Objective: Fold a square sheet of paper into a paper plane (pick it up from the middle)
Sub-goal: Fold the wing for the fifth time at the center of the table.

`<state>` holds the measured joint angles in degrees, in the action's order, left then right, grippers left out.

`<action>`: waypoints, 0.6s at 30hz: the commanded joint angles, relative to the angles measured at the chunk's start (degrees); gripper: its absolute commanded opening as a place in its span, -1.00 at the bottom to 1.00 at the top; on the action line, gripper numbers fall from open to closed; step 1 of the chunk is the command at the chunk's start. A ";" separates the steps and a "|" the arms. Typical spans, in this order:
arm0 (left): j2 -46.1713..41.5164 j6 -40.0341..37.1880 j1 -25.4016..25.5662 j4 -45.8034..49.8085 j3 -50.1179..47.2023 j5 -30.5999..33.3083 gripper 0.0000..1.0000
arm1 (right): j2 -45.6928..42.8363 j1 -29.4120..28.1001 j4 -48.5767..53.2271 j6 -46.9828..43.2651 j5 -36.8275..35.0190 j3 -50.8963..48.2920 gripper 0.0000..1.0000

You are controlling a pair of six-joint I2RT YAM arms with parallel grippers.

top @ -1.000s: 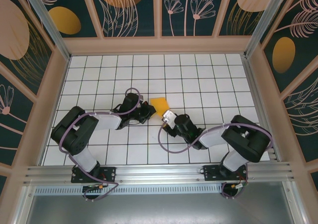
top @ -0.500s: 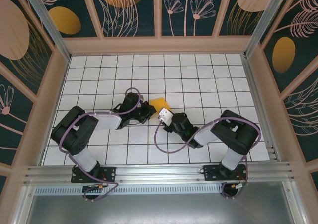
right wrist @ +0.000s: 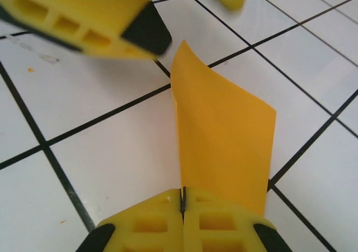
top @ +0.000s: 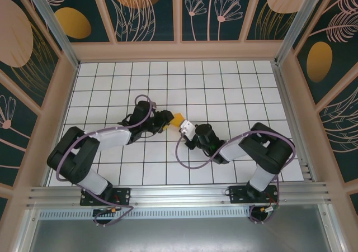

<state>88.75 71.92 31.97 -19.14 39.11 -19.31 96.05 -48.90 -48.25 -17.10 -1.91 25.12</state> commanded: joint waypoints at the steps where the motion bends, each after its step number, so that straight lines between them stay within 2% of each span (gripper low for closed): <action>1: -4.85 -3.17 -1.47 5.60 0.23 5.91 0.15 | -2.96 1.33 2.38 7.92 8.01 1.50 -0.99; 4: -8.01 -5.10 -1.64 6.09 -0.71 8.70 0.26 | -3.18 2.22 2.87 13.26 11.80 1.84 -1.00; 9: -10.15 -6.44 -1.57 -0.31 -5.23 6.11 0.28 | -2.17 4.09 3.03 22.37 17.72 3.06 -1.00; 15: -9.80 -6.42 -0.54 -9.52 -10.52 3.36 0.18 | 0.52 5.72 3.08 32.60 23.43 5.25 -1.00; 18: -8.50 -6.73 0.57 -12.68 -11.57 2.56 0.05 | 2.02 6.47 3.03 36.14 26.20 5.91 -1.00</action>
<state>79.35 66.41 31.64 -24.95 28.29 -15.00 96.44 -43.13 -45.52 12.36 19.09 29.80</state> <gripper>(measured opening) 0.533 0.060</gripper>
